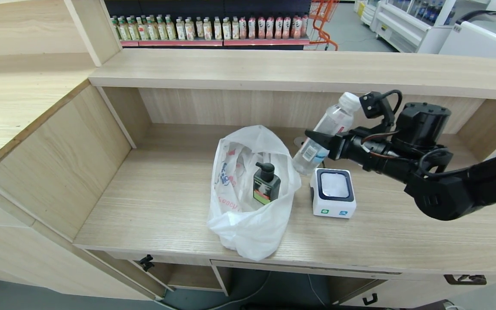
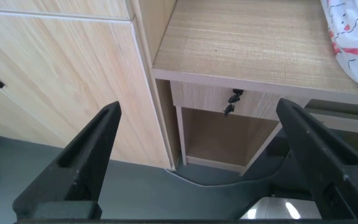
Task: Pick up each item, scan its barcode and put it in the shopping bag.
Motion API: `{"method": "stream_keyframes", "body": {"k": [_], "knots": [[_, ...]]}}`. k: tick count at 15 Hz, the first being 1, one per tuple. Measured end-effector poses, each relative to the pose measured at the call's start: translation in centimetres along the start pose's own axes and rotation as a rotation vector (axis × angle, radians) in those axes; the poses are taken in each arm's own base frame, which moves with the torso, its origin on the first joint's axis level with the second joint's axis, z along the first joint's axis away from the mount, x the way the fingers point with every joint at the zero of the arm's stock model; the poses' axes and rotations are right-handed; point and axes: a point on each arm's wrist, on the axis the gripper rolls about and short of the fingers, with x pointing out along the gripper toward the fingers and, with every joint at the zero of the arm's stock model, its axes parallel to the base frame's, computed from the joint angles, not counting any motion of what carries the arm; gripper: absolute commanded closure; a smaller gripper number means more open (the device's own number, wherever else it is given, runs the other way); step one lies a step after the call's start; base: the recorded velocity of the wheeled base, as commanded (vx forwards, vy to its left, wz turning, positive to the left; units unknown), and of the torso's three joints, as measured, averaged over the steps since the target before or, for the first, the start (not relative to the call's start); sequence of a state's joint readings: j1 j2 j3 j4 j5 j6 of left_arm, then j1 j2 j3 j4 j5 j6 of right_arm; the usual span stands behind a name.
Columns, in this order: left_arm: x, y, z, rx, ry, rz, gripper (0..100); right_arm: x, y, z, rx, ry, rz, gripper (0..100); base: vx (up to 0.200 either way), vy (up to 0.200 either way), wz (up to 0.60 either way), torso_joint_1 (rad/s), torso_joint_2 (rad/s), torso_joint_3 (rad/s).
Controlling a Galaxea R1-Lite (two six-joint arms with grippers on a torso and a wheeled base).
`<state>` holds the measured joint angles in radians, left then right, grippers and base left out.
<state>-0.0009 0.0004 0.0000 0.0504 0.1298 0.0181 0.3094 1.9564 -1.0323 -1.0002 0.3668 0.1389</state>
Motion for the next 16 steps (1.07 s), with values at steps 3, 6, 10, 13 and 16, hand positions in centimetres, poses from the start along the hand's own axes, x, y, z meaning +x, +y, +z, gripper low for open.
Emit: {"method": "stream_keyframes", "body": {"k": [3,6,10,13,16], "knots": [[0.0,0.0,0.0,0.0,0.0,0.001,0,2.3,-0.1,-1.7,-0.034,-0.027,0.094,100,0.0,0.0,0.0,0.0,0.0,0.0],[0.0,0.0,0.0,0.0,0.0,0.001,0,4.8,0.1,-3.5,-0.064,-0.027,0.146,100,0.0,0.0,0.0,0.0,0.0,0.0],[0.0,0.0,0.0,0.0,0.0,0.001,0,7.7,-0.2,-5.4,-0.113,-0.041,0.181,100,0.0,0.0,0.0,0.0,0.0,0.0],[0.0,0.0,0.0,0.0,0.0,0.001,0,8.9,-0.6,-7.5,-0.18,-0.028,0.209,100,0.0,0.0,0.0,0.0,0.0,0.0],[0.0,0.0,0.0,0.0,0.0,0.001,0,9.6,-1.1,-8.5,-0.202,-0.038,0.209,100,0.0,0.0,0.0,0.0,0.0,0.0]]}}
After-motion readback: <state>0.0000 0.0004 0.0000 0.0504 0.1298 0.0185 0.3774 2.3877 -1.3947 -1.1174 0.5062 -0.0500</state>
